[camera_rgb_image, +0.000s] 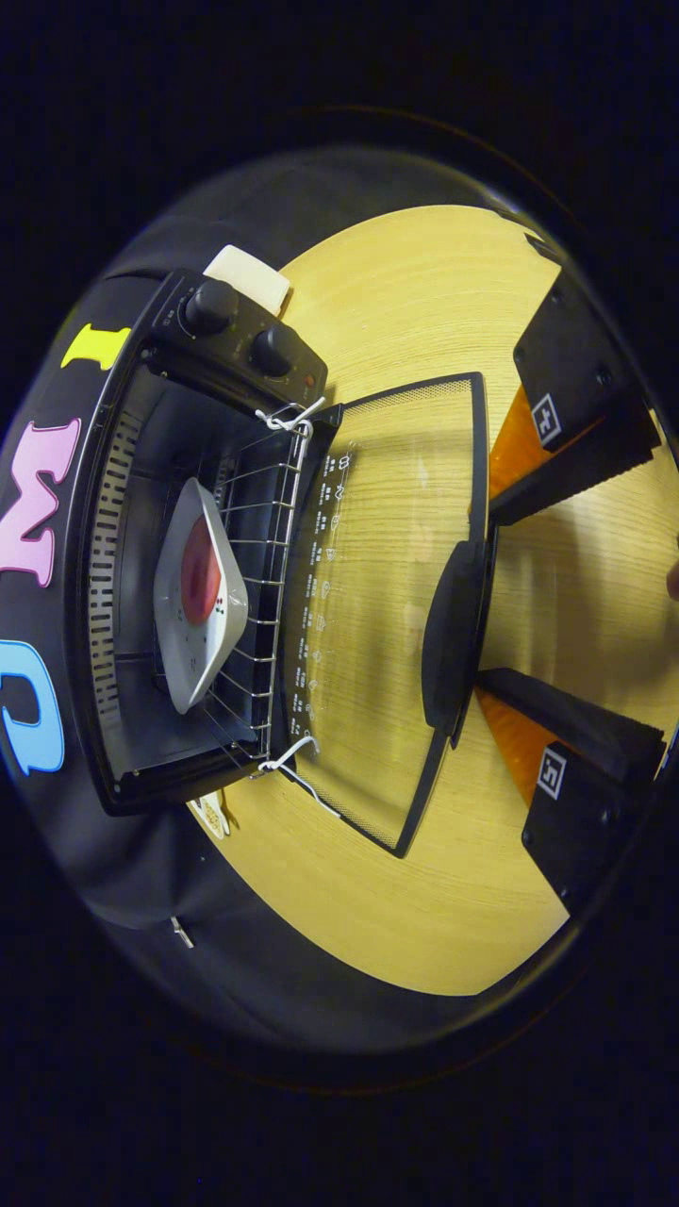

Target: Open the toaster oven, put the food inside, and close the toaster oven door.

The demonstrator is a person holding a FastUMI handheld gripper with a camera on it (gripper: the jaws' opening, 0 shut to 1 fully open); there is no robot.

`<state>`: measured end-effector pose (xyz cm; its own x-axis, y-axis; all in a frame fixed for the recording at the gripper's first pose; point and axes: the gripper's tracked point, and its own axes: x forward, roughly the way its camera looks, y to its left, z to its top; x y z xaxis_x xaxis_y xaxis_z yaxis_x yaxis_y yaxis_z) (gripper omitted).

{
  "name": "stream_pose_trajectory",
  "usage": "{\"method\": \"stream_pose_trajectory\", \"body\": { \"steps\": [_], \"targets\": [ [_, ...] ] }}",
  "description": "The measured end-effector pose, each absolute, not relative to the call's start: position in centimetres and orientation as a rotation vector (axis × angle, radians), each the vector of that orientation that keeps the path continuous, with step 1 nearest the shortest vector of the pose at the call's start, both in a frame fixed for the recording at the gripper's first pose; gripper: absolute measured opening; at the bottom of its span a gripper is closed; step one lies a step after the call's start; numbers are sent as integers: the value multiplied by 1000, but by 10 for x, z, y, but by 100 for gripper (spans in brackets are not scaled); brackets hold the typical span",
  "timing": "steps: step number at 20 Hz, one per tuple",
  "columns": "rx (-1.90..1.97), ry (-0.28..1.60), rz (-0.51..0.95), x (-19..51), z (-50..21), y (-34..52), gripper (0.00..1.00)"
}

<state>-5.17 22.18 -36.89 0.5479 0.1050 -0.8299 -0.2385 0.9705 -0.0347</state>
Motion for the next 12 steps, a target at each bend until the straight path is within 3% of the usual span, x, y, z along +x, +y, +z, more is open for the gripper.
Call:
{"method": "stream_pose_trajectory", "body": {
  "steps": [6, 12],
  "targets": [
    [-246, 789, 311, -51, -317, 226, 99],
    [-228, 722, 356, -43, -290, 229, 100]
  ]
}}
